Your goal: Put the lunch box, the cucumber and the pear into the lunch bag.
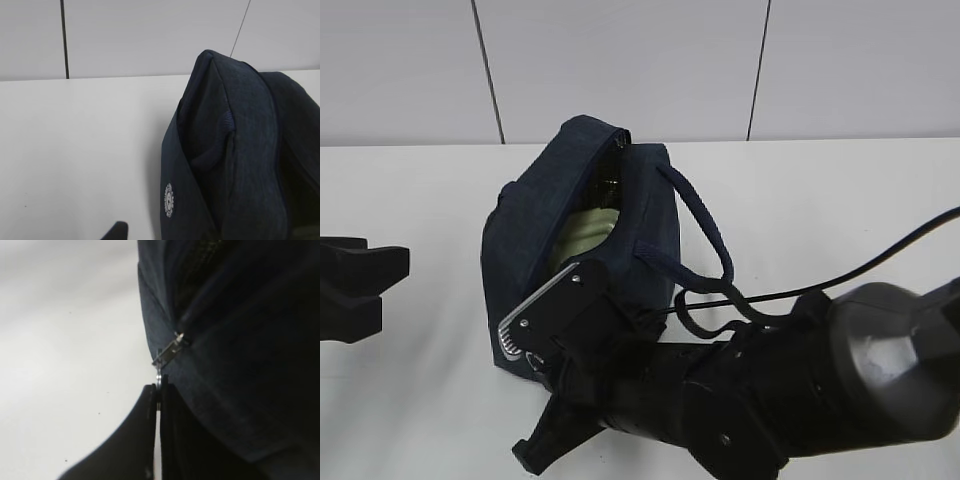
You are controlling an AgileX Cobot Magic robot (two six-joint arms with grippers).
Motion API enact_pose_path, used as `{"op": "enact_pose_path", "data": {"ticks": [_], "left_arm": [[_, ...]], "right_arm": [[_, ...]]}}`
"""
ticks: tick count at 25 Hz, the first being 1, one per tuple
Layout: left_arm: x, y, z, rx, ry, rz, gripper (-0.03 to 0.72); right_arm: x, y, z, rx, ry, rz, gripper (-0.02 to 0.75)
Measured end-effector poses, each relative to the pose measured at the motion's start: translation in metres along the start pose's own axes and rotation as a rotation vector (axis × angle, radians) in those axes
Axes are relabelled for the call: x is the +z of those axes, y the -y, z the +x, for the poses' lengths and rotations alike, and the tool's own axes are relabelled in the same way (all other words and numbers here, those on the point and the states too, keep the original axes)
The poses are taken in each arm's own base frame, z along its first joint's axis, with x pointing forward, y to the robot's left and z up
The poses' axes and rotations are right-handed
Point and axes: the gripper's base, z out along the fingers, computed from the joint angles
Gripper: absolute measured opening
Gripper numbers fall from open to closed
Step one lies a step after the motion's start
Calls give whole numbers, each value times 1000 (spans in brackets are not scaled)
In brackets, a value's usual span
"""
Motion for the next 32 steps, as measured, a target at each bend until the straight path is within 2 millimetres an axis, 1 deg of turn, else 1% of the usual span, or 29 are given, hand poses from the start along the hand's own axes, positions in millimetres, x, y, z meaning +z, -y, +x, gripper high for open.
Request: {"op": "enact_pose_path", "data": {"ticks": [5, 11, 18, 24, 28, 32], "left_arm": [[0, 0, 0, -1, 5, -1, 276], [0, 0, -1, -1, 6, -1, 276], [0, 0, -1, -2, 6, -1, 276], [0, 0, -1, -2, 6, -1, 276], [1, 0, 0, -2, -2, -2, 276], [9, -1, 7, -2, -62, -6, 276]], "right_arm": [[-14, 0, -13, -4, 17, -9, 0], [-26, 0, -20, -8, 7, -18, 0], [-45, 2, -38, -22, 77, -18, 0], [-48, 1, -42, -26, 69, -29, 0], [-49, 1, -58, -26, 102, -33, 0], [-50, 0, -70, -27, 136, -34, 0]]}}
